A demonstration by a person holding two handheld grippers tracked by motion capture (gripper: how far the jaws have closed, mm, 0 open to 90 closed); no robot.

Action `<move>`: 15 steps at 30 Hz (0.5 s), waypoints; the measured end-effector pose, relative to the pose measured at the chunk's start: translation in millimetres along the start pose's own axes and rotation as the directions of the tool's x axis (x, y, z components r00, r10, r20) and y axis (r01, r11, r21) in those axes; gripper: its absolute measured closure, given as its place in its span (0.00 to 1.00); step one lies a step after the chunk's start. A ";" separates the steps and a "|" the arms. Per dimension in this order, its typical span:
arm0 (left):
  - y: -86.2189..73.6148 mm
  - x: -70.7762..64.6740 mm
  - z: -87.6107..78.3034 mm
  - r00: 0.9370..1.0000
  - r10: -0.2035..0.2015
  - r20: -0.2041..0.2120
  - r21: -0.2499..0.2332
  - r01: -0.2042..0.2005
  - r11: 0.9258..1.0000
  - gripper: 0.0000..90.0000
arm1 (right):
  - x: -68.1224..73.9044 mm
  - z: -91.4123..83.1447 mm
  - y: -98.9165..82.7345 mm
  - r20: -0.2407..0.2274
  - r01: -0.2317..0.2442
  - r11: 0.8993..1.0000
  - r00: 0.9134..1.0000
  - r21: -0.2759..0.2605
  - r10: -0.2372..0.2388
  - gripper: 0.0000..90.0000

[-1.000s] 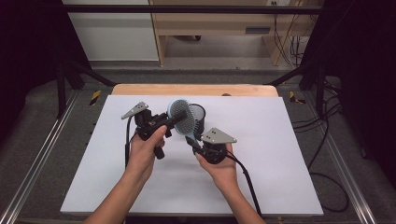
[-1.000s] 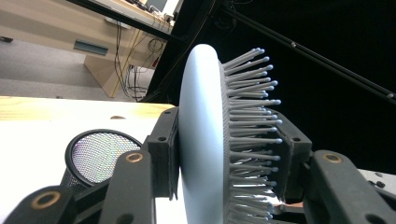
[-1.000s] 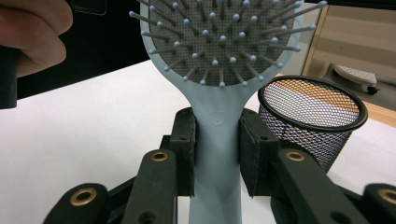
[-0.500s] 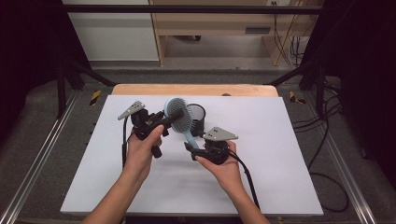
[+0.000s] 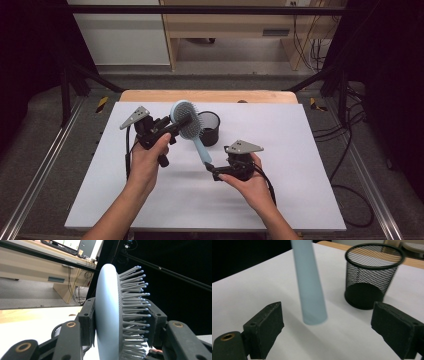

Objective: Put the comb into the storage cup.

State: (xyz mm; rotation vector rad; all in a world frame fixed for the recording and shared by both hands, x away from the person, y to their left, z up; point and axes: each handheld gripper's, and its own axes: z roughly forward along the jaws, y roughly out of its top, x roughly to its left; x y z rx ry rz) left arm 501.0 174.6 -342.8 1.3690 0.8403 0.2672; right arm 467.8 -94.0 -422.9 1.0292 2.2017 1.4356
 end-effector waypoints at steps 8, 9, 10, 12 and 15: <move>11.3 -3.2 -11.5 1.000 0.024 0.009 -0.004 -0.024 1.000 0.57 | -24.0 -33.3 -13.1 0.078 -0.002 0.999 0.997 -0.038 0.005 0.12; 13.9 -4.1 -12.9 1.000 0.025 0.014 -0.006 -0.025 1.000 0.57 | -25.6 -35.8 -13.9 0.088 0.004 0.999 0.996 -0.043 0.000 0.13; 16.2 -4.8 -13.7 1.000 0.026 0.016 -0.008 -0.025 1.000 0.57 | -29.9 -42.1 -16.2 0.110 0.019 0.999 0.994 -0.051 -0.013 0.14; 20.7 -6.1 -14.4 1.000 0.026 0.017 -0.008 -0.026 1.000 0.57 | -37.1 -52.5 -20.9 0.139 0.036 0.998 0.990 -0.050 -0.029 0.15; 30.9 -9.6 -14.4 0.998 0.054 0.019 -0.014 -0.054 0.998 0.57 | -48.2 -64.7 -28.3 0.186 0.052 0.996 0.982 -0.066 -0.039 0.15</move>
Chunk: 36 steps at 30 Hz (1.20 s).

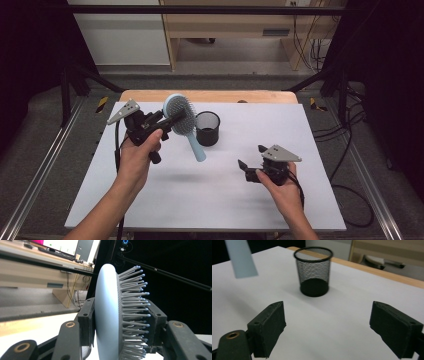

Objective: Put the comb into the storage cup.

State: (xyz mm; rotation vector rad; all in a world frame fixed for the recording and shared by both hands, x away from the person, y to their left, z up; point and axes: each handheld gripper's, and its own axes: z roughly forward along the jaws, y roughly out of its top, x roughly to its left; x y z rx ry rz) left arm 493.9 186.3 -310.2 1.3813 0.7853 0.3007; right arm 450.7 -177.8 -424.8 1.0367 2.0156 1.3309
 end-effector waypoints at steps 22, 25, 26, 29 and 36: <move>30.2 -16.5 -7.7 0.995 0.049 -0.085 -0.075 -0.056 0.996 0.56 | -26.6 -32.1 -19.8 0.236 0.000 0.991 0.971 -0.135 0.032 0.14; 32.7 -13.3 -7.4 0.992 0.066 -0.109 -0.065 -0.073 0.995 0.56 | -23.7 -28.4 -21.1 0.227 0.014 0.992 0.974 -0.123 0.014 0.14; 33.7 -11.4 -6.8 0.992 0.061 -0.107 -0.065 -0.068 0.996 0.56 | -23.7 -26.9 -21.9 0.221 0.014 0.993 0.975 -0.118 0.013 0.13; 37.8 -5.1 -4.4 0.992 0.056 -0.112 -0.071 -0.064 0.995 0.56 | -21.9 -22.8 -23.2 0.205 0.013 0.993 0.979 -0.113 0.010 0.13; 48.2 14.1 7.4 0.990 0.011 -0.140 -0.095 -0.025 0.995 0.56 | -15.1 -21.0 -22.3 0.175 0.038 0.992 0.984 -0.117 -0.017 0.13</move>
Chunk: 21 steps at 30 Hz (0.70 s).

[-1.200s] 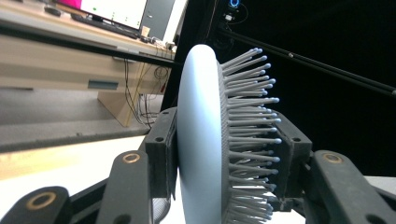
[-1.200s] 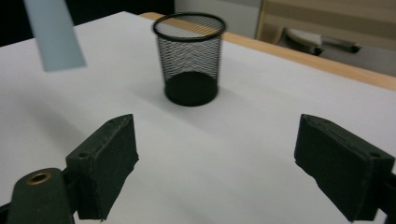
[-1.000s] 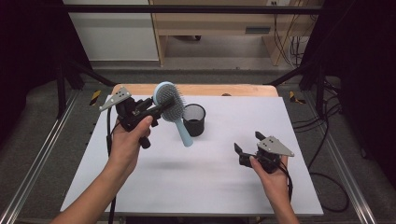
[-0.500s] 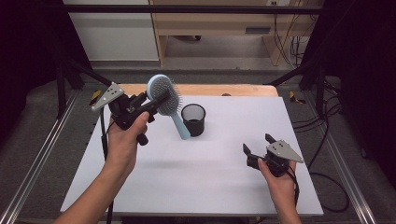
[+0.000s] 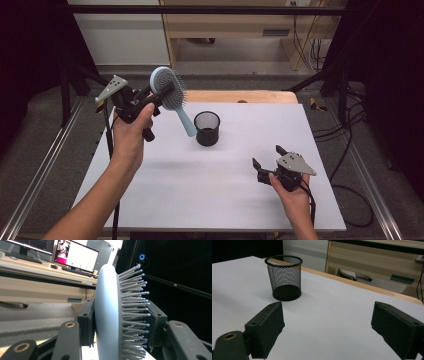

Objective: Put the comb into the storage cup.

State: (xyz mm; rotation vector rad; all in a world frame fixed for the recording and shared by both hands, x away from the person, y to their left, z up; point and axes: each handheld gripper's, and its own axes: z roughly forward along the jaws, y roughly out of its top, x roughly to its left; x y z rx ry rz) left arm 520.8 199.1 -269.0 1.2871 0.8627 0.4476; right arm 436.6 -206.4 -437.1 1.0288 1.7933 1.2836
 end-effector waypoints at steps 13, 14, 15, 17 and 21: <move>14.9 -0.4 33.5 0.999 0.049 -0.014 0.009 -0.049 0.999 0.56 | 10.6 -1.6 1.7 -0.057 0.023 1.000 0.998 -0.020 -0.024 0.13; 16.4 -1.2 36.1 0.999 0.041 -0.006 0.002 -0.041 0.999 0.56 | 11.3 -1.6 1.6 -0.058 0.027 0.999 0.998 -0.019 -0.029 0.13; 17.5 -1.9 37.8 0.999 0.045 -0.004 -0.003 -0.045 0.999 0.56 | 12.5 -2.0 1.2 -0.060 0.035 0.999 0.998 -0.015 -0.036 0.13; 18.9 -2.4 40.8 0.998 0.060 -0.008 -0.008 -0.060 0.998 0.56 | 14.0 -2.5 0.3 -0.066 0.040 0.999 0.997 -0.008 -0.041 0.13; 19.8 0.0 46.3 0.998 0.063 -0.004 -0.017 -0.063 0.998 0.57 | 16.7 -3.4 -0.8 -0.079 0.034 0.999 0.996 -0.001 -0.034 0.14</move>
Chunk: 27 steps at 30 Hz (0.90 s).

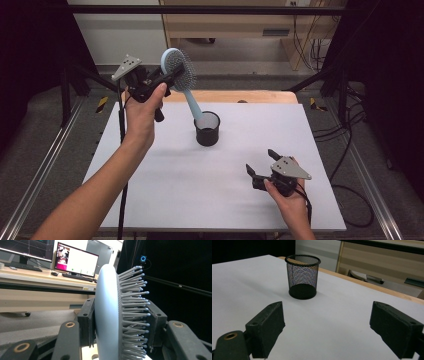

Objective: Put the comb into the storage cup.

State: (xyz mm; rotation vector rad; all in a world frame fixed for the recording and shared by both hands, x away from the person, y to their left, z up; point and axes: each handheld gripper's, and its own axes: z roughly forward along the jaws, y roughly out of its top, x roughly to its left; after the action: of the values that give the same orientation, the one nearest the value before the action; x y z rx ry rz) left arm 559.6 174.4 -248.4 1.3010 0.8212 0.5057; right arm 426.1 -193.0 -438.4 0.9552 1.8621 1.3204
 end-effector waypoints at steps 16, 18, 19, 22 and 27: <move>-1.2 -7.6 10.0 0.996 0.050 -0.069 -0.008 -0.051 0.999 0.56 | 5.5 -3.2 -2.2 -0.012 -0.001 1.000 1.000 -0.003 0.001 0.11; -2.2 -9.3 11.7 0.996 0.047 -0.077 -0.005 -0.047 0.999 0.56 | 3.5 -4.1 -3.5 -0.004 -0.002 1.000 1.000 -0.001 0.002 0.11; -3.2 -10.3 13.2 0.995 0.050 -0.085 0.003 -0.050 0.999 0.56 | 2.7 -4.7 -3.9 0.001 -0.003 1.000 1.000 -0.001 0.003 0.11; -4.7 -12.4 16.5 0.994 0.053 -0.093 0.013 -0.052 0.999 0.56 | -0.6 -6.9 -4.5 0.009 -0.022 1.000 1.000 -0.006 0.022 0.10; -7.2 -16.9 23.4 0.993 0.064 -0.097 0.016 -0.063 0.998 0.56 | -0.8 -4.8 -4.2 0.005 -0.020 1.000 1.000 -0.013 0.020 0.10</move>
State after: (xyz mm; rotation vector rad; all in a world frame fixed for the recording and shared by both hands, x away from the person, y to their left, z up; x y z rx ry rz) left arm 566.1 145.4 -250.0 1.3261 0.8673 0.6189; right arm 421.7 -196.9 -441.0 0.9716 1.8425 1.3396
